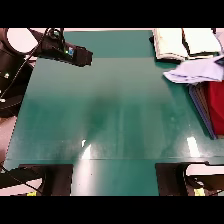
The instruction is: Fold the shirts.
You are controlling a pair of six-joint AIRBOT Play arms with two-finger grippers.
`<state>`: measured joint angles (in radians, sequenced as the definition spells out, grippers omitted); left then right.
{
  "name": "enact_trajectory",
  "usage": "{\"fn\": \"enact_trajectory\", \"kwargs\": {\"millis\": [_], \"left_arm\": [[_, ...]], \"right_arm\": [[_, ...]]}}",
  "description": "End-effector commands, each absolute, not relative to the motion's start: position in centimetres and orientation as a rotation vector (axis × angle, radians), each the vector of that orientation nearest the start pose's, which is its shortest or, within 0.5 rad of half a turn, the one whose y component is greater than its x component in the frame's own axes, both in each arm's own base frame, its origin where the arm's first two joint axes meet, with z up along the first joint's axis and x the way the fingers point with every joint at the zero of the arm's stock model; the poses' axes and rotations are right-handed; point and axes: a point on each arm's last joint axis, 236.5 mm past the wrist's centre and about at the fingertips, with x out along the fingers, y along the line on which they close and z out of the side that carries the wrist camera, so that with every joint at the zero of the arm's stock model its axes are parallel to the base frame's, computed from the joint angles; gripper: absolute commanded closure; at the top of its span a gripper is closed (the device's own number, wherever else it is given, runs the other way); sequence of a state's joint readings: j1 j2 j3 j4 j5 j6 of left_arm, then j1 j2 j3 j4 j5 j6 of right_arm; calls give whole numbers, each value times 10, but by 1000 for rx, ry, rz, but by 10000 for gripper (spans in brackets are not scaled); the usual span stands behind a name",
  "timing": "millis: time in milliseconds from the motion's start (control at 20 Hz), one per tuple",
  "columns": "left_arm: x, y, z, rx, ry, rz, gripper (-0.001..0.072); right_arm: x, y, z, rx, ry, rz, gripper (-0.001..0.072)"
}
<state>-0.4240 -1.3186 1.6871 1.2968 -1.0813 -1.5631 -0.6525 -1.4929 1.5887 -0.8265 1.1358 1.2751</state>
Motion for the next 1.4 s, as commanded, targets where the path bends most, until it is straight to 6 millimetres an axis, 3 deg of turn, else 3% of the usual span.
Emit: {"fn": "enact_trajectory", "kwargs": {"millis": [0, 250, 550, 750, 950, 1200, 1350], "left_arm": [[417, -251, 225, -65, 750, -590, 682], [414, -250, 222, -79, 771, -583, 683], [411, -250, 219, -73, 791, -584, 683], [411, -249, 218, -72, 793, -585, 682], [410, -249, 217, -70, 797, -585, 682], [409, -249, 217, -61, 797, -588, 682], [409, -249, 217, -60, 797, -589, 682]], "right_arm": [[459, -233, 149, 643, 630, -113, 693], [478, -241, 182, 612, 485, -103, 694], [481, -251, 279, 423, 317, -98, 694], [471, -248, 314, 347, 284, -81, 694], [448, -252, 308, 283, 353, -54, 694], [401, -249, 267, 255, 564, 26, 694], [360, -273, 235, 251, 707, -120, 694]]}}
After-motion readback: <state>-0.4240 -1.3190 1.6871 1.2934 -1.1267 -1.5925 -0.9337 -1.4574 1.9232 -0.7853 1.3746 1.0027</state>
